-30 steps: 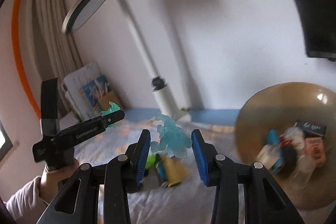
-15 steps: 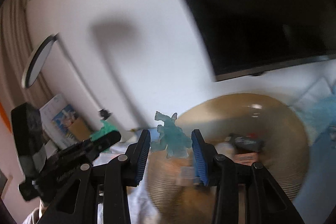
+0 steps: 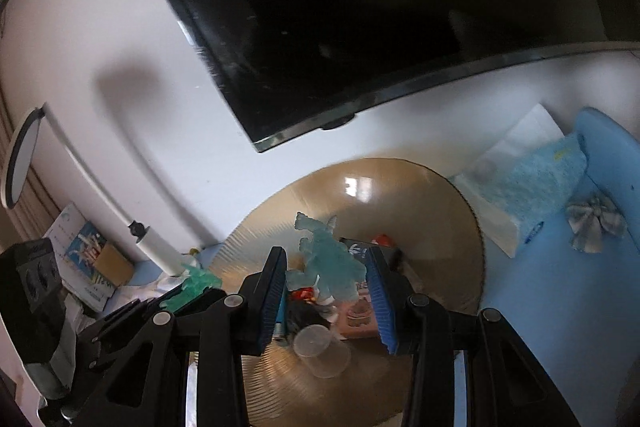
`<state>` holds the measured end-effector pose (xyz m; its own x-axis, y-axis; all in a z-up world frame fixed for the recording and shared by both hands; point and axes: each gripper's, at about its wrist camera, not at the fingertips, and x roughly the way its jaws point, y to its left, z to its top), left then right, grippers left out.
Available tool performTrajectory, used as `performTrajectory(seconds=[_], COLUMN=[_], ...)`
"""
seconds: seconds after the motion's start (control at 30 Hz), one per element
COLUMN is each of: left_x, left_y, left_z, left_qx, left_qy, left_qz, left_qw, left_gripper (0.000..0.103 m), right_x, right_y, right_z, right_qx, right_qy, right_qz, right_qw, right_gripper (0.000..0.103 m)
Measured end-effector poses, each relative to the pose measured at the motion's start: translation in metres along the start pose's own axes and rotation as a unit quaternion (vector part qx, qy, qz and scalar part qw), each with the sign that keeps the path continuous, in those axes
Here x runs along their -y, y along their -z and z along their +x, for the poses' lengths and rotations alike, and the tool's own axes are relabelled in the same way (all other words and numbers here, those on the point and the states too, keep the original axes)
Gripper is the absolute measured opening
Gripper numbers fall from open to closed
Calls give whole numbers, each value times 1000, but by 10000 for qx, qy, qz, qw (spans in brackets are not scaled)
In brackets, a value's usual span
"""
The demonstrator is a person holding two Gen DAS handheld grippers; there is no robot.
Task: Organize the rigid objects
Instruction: 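Carry both green figures to the amber bowl and release them, then move both open tools back over the remaining pile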
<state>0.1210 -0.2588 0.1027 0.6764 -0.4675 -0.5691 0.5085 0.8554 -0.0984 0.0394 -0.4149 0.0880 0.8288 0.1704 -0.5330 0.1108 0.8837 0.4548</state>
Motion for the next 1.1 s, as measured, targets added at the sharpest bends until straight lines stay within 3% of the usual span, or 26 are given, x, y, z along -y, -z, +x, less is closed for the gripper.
performTrajectory(seconds=[0.23,0.3,0.33,0.37,0.4,0.43,0.5,0.6,0.8,1.1], left_x=[5,5,6,7,9,11,15,18,5,-59], left_y=[0,-1,-1,-1,-1,0,1,2,3,-1], left_z=[1,5,7,9,11,11,12,12,-3,-56], left_qx=[-73,-184,-271,-351,-454,-471,-591,-675,-584,-373], left_qy=[62,93,78,58,105,184,270,73,-39,-630], left_qz=[-17,-30,-28,-18,10,23,83,219,116,-395], left_qw=[10000,9998,9996,9994,9989,9987,9979,9975,9982,9965], left_gripper=[29,35,53,85,99,102,102,102,102,102], right_x=[9,11,14,15,17,17,20,23,16,-49], right_y=[1,0,-1,-1,-1,-1,-1,-1,0,1], right_z=[-5,-6,-6,-6,-6,-7,-10,-12,-17,-11], right_qx=[-12,-21,-41,-68,-106,-118,-79,-105,-131,-185], right_qy=[84,46,8,-30,-38,-16,-98,-137,-135,-442], right_qz=[157,235,288,351,436,513,689,892,1063,646], right_qw=[9998,9997,9996,9994,9990,9986,9975,9959,9942,9968], right_gripper=[40,40,42,62,76,99,103,103,103,103])
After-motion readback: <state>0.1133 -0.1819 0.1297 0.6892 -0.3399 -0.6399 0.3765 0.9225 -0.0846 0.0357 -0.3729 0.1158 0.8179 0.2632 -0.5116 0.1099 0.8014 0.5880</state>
